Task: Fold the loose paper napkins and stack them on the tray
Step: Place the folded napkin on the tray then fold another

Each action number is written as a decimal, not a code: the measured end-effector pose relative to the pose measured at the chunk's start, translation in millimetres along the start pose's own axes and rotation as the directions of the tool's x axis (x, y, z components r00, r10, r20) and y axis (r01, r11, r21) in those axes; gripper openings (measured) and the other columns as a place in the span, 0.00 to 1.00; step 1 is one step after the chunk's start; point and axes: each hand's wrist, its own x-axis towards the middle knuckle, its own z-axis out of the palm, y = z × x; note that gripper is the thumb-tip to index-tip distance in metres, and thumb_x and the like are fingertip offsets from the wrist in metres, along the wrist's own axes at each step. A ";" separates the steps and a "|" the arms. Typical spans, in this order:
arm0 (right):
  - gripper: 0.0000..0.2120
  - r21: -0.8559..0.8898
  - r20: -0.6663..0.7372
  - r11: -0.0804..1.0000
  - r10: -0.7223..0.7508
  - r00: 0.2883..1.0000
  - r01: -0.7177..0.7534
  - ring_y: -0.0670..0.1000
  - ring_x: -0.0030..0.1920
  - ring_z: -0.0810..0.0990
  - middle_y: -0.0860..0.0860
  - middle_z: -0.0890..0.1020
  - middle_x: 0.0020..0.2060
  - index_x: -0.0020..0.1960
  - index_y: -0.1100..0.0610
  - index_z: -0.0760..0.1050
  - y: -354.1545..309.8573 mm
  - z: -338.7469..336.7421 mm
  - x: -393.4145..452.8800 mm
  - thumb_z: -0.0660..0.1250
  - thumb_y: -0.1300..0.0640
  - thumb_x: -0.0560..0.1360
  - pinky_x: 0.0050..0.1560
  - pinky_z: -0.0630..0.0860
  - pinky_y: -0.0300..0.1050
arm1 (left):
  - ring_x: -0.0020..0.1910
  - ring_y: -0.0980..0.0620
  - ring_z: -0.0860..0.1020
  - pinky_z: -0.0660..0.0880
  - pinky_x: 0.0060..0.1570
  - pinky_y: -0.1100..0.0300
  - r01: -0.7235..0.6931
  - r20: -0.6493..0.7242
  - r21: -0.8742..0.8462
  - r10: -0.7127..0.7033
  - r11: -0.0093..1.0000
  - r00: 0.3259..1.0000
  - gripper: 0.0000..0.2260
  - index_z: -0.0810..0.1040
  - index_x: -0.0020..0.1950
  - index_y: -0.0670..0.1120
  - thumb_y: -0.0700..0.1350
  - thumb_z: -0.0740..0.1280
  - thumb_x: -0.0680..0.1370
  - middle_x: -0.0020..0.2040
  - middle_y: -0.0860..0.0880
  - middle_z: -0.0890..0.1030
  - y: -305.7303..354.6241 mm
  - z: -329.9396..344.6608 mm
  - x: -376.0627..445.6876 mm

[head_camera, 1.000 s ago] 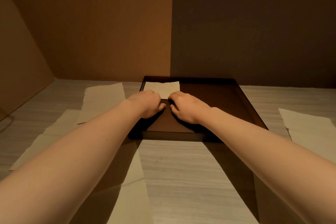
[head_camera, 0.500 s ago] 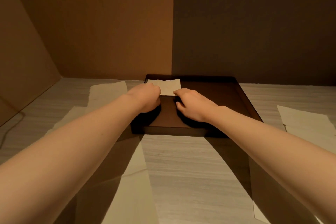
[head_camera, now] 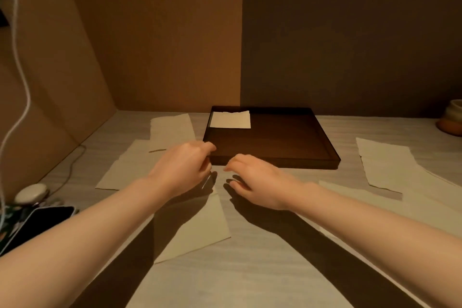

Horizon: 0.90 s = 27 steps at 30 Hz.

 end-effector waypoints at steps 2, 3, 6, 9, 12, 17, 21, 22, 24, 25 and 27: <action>0.18 0.024 0.014 0.999 -0.043 0.999 0.043 0.48 0.62 0.72 0.49 0.74 0.64 0.69 0.53 0.69 -17.6 9.0 -16.0 0.61 0.51 0.81 0.63 0.73 0.45 | 0.59 0.54 0.76 0.74 0.55 0.61 0.005 -0.019 -0.044 -0.005 0.999 1.000 0.18 0.70 0.69 0.52 0.49 0.62 0.79 0.62 0.52 0.78 2.5 0.0 -30.4; 0.18 0.039 0.019 0.997 -0.061 0.998 0.060 0.48 0.62 0.72 0.50 0.74 0.63 0.69 0.53 0.70 -25.5 13.8 -23.5 0.61 0.51 0.81 0.63 0.73 0.45 | 0.60 0.55 0.75 0.74 0.56 0.60 0.004 -0.021 -0.063 -0.005 0.998 1.000 0.17 0.70 0.69 0.52 0.49 0.62 0.79 0.62 0.53 0.77 3.6 0.5 -45.4; 0.17 0.054 0.020 0.993 -0.105 0.994 0.104 0.49 0.62 0.72 0.51 0.74 0.64 0.68 0.54 0.71 -43.4 29.8 -44.2 0.60 0.51 0.81 0.63 0.73 0.47 | 0.59 0.56 0.74 0.72 0.56 0.61 -0.025 -0.005 -0.079 0.025 0.997 1.000 0.16 0.73 0.66 0.52 0.50 0.63 0.79 0.61 0.54 0.77 5.9 4.8 -88.5; 0.19 -0.004 0.041 0.987 -0.163 0.986 0.164 0.51 0.64 0.72 0.52 0.73 0.66 0.69 0.55 0.71 -53.6 42.8 -58.9 0.60 0.49 0.81 0.63 0.73 0.49 | 0.60 0.56 0.74 0.69 0.58 0.64 -0.085 0.040 -0.069 0.088 0.994 0.995 0.14 0.75 0.64 0.53 0.51 0.64 0.78 0.60 0.54 0.77 6.8 11.6 -121.5; 0.17 -0.091 0.014 0.973 -0.211 0.977 0.211 0.54 0.63 0.74 0.54 0.75 0.65 0.67 0.57 0.73 -54.7 48.4 -65.7 0.61 0.52 0.81 0.62 0.75 0.49 | 0.69 0.55 0.67 0.59 0.65 0.64 -0.067 0.101 -0.088 0.076 0.994 0.992 0.19 0.71 0.69 0.53 0.54 0.61 0.79 0.68 0.54 0.73 6.0 17.1 -142.2; 0.08 -0.276 -0.055 0.921 -0.301 0.952 0.275 0.57 0.52 0.80 0.57 0.82 0.53 0.55 0.61 0.78 -54.6 58.4 -71.1 0.65 0.60 0.78 0.50 0.79 0.51 | 0.74 0.58 0.57 0.49 0.68 0.65 -0.071 0.201 -0.100 0.090 0.992 0.975 0.28 0.63 0.74 0.55 0.63 0.51 0.77 0.76 0.56 0.61 10.1 17.9 -159.1; 0.04 -0.353 -0.081 0.894 -0.324 0.943 0.277 0.57 0.46 0.80 0.56 0.82 0.46 0.50 0.60 0.78 -58.4 59.7 -79.1 0.65 0.61 0.77 0.46 0.78 0.51 | 0.74 0.57 0.59 0.48 0.67 0.67 -0.105 0.183 -0.084 0.119 0.991 0.976 0.29 0.64 0.74 0.54 0.64 0.51 0.76 0.75 0.56 0.63 16.9 15.7 -166.7; 0.04 -0.354 -0.088 0.895 -0.319 0.944 0.269 0.56 0.45 0.80 0.56 0.82 0.45 0.50 0.60 0.78 -58.8 59.4 -81.7 0.65 0.61 0.77 0.45 0.78 0.51 | 0.73 0.58 0.60 0.49 0.67 0.67 -0.109 0.177 -0.086 0.123 0.990 0.976 0.29 0.65 0.73 0.54 0.64 0.52 0.76 0.74 0.56 0.64 17.9 15.5 -168.4; 0.04 -0.333 -0.103 0.910 -0.295 0.950 0.247 0.55 0.43 0.80 0.55 0.82 0.44 0.49 0.60 0.78 -59.3 57.3 -87.2 0.66 0.62 0.76 0.43 0.78 0.50 | 0.72 0.58 0.61 0.52 0.67 0.66 -0.111 0.176 -0.105 0.128 0.988 0.976 0.28 0.66 0.72 0.54 0.65 0.52 0.76 0.73 0.56 0.66 21.3 14.3 -171.1; 0.03 -0.314 -0.113 0.919 -0.285 0.952 0.238 0.55 0.42 0.80 0.55 0.82 0.43 0.49 0.60 0.78 -59.8 55.4 -90.4 0.67 0.63 0.76 0.42 0.78 0.49 | 0.71 0.58 0.62 0.53 0.66 0.66 -0.117 0.175 -0.114 0.135 0.987 0.975 0.28 0.67 0.72 0.54 0.65 0.53 0.76 0.73 0.56 0.67 23.6 13.7 -172.5; 0.04 -0.279 -0.129 0.933 -0.272 0.953 0.229 0.54 0.42 0.80 0.55 0.82 0.43 0.50 0.60 0.78 -60.4 51.7 -97.9 0.67 0.62 0.76 0.41 0.78 0.47 | 0.70 0.59 0.63 0.55 0.66 0.67 -0.138 0.167 -0.116 0.156 0.984 0.974 0.27 0.68 0.71 0.54 0.65 0.54 0.76 0.71 0.56 0.68 28.1 12.8 -175.9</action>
